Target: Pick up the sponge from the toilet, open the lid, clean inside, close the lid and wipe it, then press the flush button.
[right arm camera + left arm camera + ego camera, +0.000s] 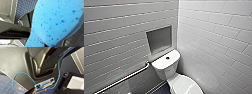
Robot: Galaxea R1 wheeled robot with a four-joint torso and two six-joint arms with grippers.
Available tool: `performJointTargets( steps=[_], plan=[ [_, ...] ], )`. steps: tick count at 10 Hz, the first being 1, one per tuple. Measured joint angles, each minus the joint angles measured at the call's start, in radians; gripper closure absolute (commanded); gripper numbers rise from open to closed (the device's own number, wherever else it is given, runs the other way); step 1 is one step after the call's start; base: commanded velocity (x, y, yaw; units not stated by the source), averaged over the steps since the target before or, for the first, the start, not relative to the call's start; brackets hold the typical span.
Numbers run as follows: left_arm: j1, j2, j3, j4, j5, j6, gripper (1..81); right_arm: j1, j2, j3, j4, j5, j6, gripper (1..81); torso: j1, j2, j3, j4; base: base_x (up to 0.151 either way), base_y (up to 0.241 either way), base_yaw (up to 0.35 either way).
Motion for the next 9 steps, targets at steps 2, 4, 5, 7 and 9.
performJointTargets(
  steps=[2,4,5,7,9],
  plan=[
    [-0.001,0.0,0.0,0.0,0.001,0.0,1.0,0.001,0.025,-0.045,-0.003,0.0,0.0,81.1,-0.047,0.072,0.001,0.0,0.0,0.0,0.0],
    [-0.009,0.003,-0.003,0.0,0.002,0.0,1.0,0.001,0.065,-0.116,-0.009,-0.005,0.0,81.1,-0.082,0.128,0.03,0.0,0.0,0.0,0.0],
    [-0.012,0.008,-0.007,0.0,0.0,0.0,1.0,0.001,0.084,-0.126,-0.033,-0.006,0.0,81.1,-0.103,0.16,0.062,0.0,0.0,0.0,0.0],
    [-0.007,0.008,-0.021,-0.001,0.001,0.0,1.0,0.0,0.098,-0.126,-0.063,-0.005,0.0,81.1,-0.147,0.226,0.131,0.0,0.0,0.0,0.0],
    [-0.001,0.009,-0.028,-0.001,0.004,0.0,1.0,-0.005,0.097,-0.13,-0.077,-0.007,0.0,81.1,-0.194,0.298,0.204,0.0,0.0,0.0,0.0]
  ],
)
